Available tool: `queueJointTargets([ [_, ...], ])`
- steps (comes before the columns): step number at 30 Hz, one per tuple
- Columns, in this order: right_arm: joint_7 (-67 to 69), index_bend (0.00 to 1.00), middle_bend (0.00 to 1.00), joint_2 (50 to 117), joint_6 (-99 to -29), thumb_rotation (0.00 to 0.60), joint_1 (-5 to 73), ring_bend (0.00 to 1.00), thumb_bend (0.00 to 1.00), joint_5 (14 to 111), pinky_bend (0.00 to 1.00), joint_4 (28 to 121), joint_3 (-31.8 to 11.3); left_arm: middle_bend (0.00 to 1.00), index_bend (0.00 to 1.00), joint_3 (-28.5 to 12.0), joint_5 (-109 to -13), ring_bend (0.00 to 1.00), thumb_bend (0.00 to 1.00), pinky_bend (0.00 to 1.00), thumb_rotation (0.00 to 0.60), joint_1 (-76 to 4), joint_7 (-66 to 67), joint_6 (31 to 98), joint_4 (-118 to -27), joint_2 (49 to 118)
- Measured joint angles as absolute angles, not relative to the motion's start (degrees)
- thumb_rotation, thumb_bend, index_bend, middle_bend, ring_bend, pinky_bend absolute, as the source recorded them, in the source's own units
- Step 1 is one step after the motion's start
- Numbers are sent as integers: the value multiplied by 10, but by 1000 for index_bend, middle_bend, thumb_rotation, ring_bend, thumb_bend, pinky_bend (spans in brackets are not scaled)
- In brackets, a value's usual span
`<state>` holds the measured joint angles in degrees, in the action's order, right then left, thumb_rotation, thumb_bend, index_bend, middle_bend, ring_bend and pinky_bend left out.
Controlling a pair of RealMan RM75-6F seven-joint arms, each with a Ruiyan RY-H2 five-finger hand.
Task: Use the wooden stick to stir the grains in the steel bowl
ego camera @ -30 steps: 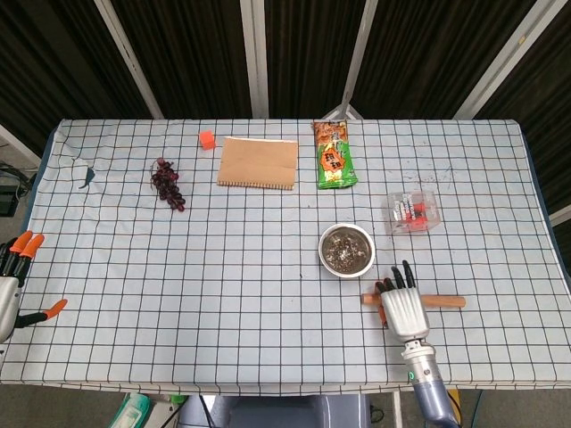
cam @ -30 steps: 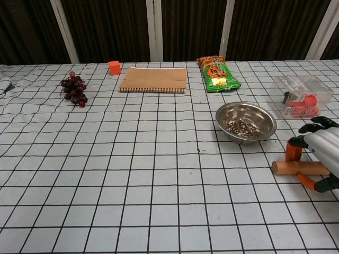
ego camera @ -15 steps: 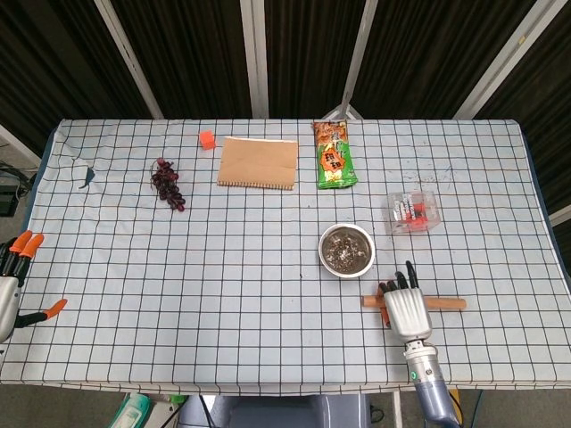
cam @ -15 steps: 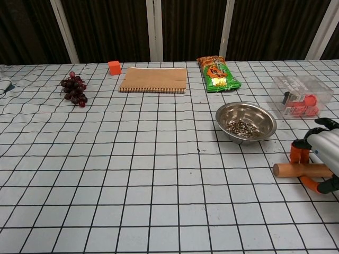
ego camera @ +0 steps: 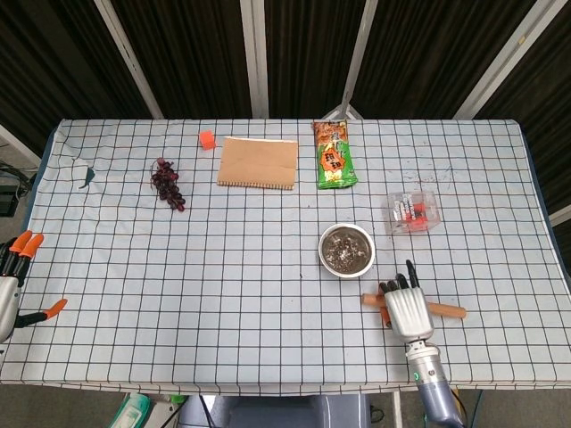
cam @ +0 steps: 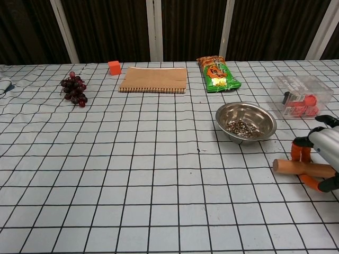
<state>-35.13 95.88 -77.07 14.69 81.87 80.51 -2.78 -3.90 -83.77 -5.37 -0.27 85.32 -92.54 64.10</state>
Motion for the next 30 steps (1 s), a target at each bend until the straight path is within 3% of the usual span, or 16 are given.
queueJointTargets([
  [16,-226,813,689,929,-820,600,142,376,660,855,0,833,-45,0,0,-39,-838,0,64,0,600,-53,-2,855,-926,642],
  [23,-131,819,695,906,-845,600,133,396,682,824,0,900,-94,0,0,-40,-838,0,64,0,600,-53,-2,856,-925,643],
  [30,-62,831,704,869,-845,600,125,399,684,735,0,1001,-165,0,0,-40,-837,0,63,0,600,-53,-2,856,-925,643],
])
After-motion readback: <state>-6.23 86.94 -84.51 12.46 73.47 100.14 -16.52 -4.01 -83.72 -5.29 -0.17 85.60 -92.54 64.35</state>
